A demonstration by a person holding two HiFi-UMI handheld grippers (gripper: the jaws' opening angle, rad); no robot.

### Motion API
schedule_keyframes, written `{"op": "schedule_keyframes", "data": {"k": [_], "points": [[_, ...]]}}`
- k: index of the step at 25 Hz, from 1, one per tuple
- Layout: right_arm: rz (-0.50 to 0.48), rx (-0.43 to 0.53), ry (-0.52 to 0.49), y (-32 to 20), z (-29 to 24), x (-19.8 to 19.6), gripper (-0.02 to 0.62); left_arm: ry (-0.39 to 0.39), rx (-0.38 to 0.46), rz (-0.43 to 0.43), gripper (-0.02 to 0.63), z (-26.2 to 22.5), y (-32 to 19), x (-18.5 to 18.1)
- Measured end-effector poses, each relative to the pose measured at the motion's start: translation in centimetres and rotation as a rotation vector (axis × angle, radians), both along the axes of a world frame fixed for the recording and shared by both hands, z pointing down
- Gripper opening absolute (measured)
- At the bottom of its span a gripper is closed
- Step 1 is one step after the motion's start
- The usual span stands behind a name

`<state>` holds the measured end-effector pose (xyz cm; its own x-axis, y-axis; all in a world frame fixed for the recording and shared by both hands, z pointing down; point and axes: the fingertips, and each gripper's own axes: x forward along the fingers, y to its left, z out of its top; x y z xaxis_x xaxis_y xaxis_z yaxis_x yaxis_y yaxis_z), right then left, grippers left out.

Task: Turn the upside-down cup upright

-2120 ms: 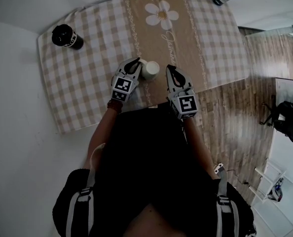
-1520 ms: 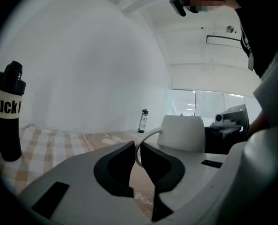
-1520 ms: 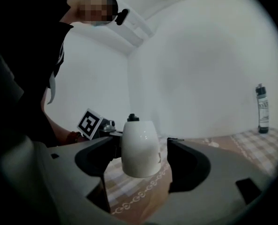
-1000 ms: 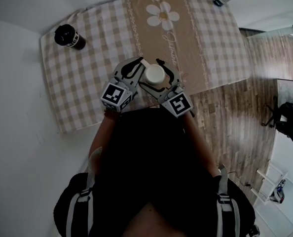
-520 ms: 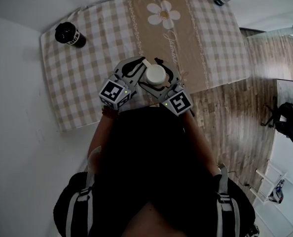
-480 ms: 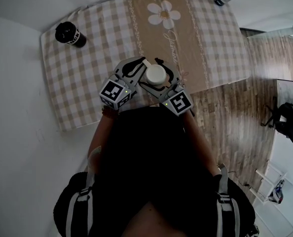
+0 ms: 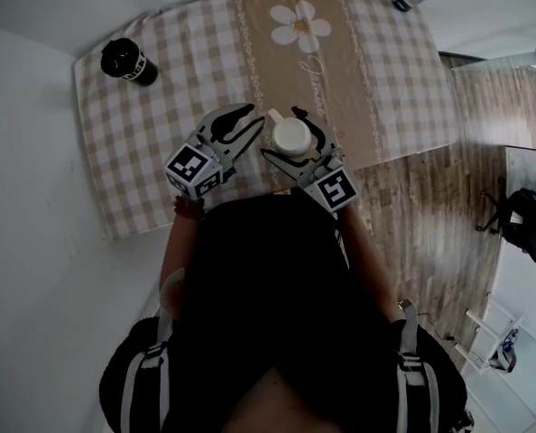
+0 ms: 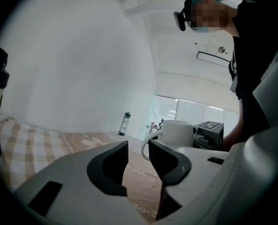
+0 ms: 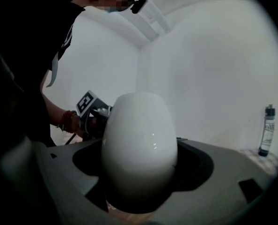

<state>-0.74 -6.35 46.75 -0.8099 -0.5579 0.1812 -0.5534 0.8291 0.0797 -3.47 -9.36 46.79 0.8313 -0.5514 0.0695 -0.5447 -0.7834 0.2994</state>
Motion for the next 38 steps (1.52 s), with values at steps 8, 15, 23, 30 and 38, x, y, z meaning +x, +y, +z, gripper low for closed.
{"op": "schedule_keyframes", "data": {"k": [8,15,23,30,38], "points": [[0.087,0.092,0.163,-1.3,0.9,0.6,0.416,0.033,0.031,0.023,0.253,-3.9,2.0,0.4],[0.178,0.131,0.234,-2.6,1.3,0.9,0.416,-0.019,0.019,0.1,0.364,-3.1,3.5,3.0],[0.161,0.186,0.341,-2.5,1.8,-0.6,0.416,-0.062,-0.047,0.034,0.373,-2.2,1.9,4.0],[0.184,0.352,0.478,-2.6,1.1,-0.5,0.414,0.036,-0.255,0.056,0.388,-0.5,1.9,4.4],[0.136,0.51,0.59,-1.9,0.8,-2.1,0.414,0.105,-0.292,0.058,0.391,-1.0,1.4,4.6]]}}
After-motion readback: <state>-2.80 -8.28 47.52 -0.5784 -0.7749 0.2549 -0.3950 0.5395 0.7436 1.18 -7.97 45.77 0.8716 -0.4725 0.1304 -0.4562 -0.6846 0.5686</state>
